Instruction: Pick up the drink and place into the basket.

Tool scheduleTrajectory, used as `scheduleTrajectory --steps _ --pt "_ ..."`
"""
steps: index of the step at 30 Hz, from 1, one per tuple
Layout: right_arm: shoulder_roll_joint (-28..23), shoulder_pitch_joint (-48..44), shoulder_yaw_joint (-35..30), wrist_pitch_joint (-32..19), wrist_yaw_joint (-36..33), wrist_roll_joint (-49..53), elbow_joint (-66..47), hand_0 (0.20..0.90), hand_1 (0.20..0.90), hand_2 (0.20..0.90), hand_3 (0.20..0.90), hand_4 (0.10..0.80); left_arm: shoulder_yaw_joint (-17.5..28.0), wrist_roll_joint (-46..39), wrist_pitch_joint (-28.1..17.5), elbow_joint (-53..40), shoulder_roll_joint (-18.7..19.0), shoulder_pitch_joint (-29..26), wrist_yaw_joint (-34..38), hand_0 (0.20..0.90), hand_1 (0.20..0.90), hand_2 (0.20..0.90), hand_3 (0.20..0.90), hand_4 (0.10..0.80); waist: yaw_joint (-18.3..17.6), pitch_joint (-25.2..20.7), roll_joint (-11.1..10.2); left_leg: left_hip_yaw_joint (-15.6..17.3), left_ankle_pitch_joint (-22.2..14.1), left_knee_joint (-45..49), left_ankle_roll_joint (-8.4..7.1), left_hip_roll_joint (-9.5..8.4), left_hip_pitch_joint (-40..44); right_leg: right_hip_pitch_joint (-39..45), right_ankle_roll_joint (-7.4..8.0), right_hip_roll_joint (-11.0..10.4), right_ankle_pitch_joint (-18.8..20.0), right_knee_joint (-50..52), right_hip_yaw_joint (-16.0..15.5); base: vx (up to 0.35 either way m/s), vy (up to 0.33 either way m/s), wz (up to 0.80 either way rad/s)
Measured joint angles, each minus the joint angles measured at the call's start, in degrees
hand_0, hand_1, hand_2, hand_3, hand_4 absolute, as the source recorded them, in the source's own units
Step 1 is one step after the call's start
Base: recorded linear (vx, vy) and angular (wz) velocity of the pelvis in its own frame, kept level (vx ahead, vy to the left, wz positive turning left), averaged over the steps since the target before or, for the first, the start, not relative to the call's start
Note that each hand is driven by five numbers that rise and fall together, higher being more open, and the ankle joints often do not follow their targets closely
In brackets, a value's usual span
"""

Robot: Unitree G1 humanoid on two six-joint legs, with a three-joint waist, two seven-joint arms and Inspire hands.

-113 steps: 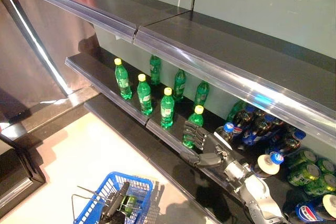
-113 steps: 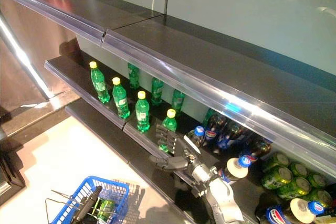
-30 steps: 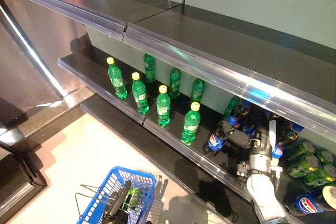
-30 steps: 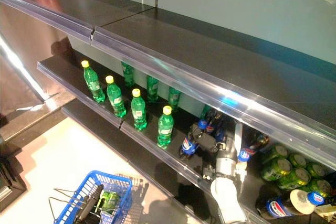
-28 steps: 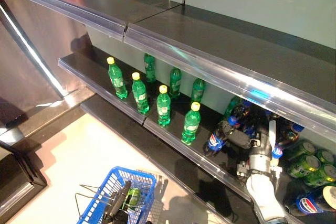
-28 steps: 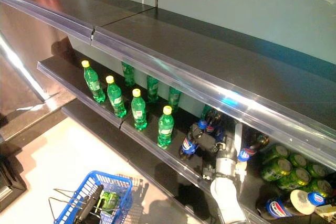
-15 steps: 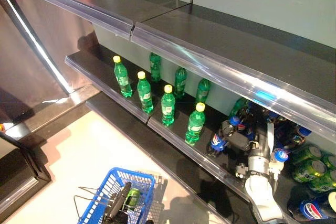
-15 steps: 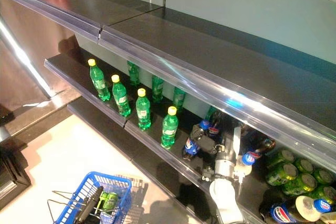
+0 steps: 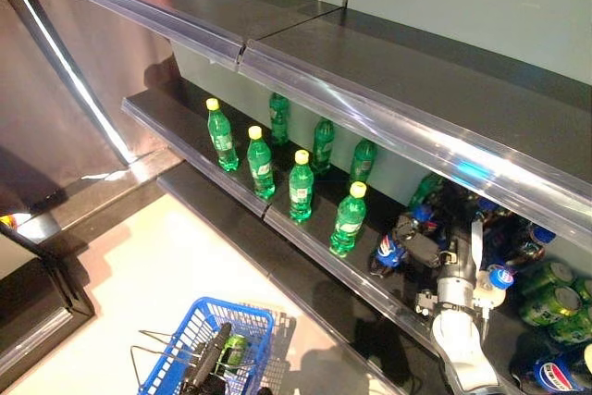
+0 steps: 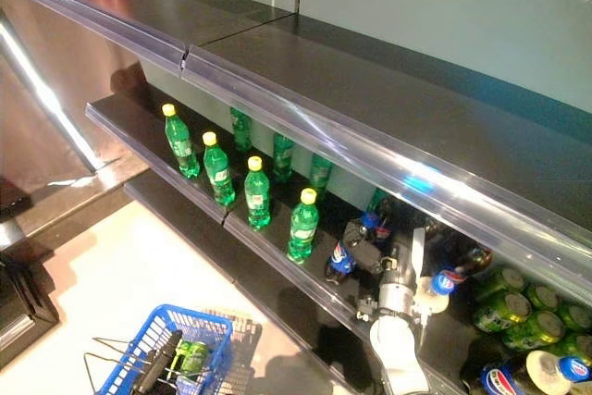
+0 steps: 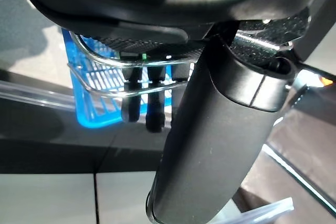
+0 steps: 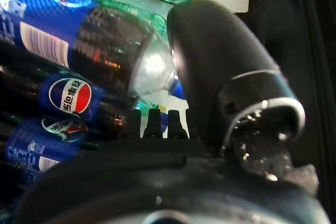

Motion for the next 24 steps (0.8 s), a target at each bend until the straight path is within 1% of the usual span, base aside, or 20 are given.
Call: scheduleTrajectory --steps 5,14,16,19,24 --pt "0.0 0.0 0.0 0.0 0.4 0.5 0.0 0.900 0.900 0.900 0.900 0.800 0.0 0.0 0.0 0.0 0.0 0.0 -0.1 0.300 0.300 0.300 0.200 0.100 0.1 1.6 0.2 -0.2 -0.1 0.0 0.10 -0.62 0.6 0.7 0.51 -0.7 -0.3 0.3 -0.1 0.046 0.024 0.05" --pt "0.0 -0.1 -0.1 -0.7 0.7 1.6 0.0 0.900 0.900 0.900 0.900 0.800 -0.2 0.0 0.2 -0.5 0.0 0.0 -0.2 0.300 0.300 0.300 0.200 0.100 0.1 3.3 -0.2 -0.2 -0.1 0.1 0.21 -1.29 0.7 1.0 1.02 -1.4 -0.7 1.1 -0.1 0.020 0.002 0.00" --pt "0.0 -0.1 -0.1 -0.8 0.6 2.0 0.0 0.900 0.900 0.900 0.900 0.800 -0.4 0.0 0.2 -0.8 0.1 0.0 -0.2 0.300 0.300 0.300 0.200 0.100 0.1 3.8 -0.3 -0.2 -0.4 0.7 0.60 -1.47 0.7 1.0 1.20 -1.6 -0.8 1.5 -0.1 0.000 0.000 0.00" --pt "0.0 -0.1 -0.1 -1.4 0.6 2.1 -0.1 0.900 0.900 0.900 0.900 0.800 -1.4 0.0 0.2 -1.6 0.6 0.1 -0.2 0.300 0.300 0.300 0.200 0.100 0.3 4.6 -0.4 -0.2 -0.7 1.1 0.58 -1.62 0.7 1.2 1.25 -1.8 -0.8 1.7 -0.1 0.000 0.000 0.00" --pt "0.0 0.0 -0.1 -1.8 0.6 2.2 -0.1 0.900 0.900 0.900 0.900 0.800 -2.0 0.1 0.3 -2.1 0.6 0.3 -0.2 0.300 0.300 0.300 0.200 0.100 0.6 4.8 -0.6 -0.1 -0.9 1.5 1.10 -1.73 0.5 1.2 1.35 -1.9 -0.9 1.7 -0.1 0.000 0.000 0.00"
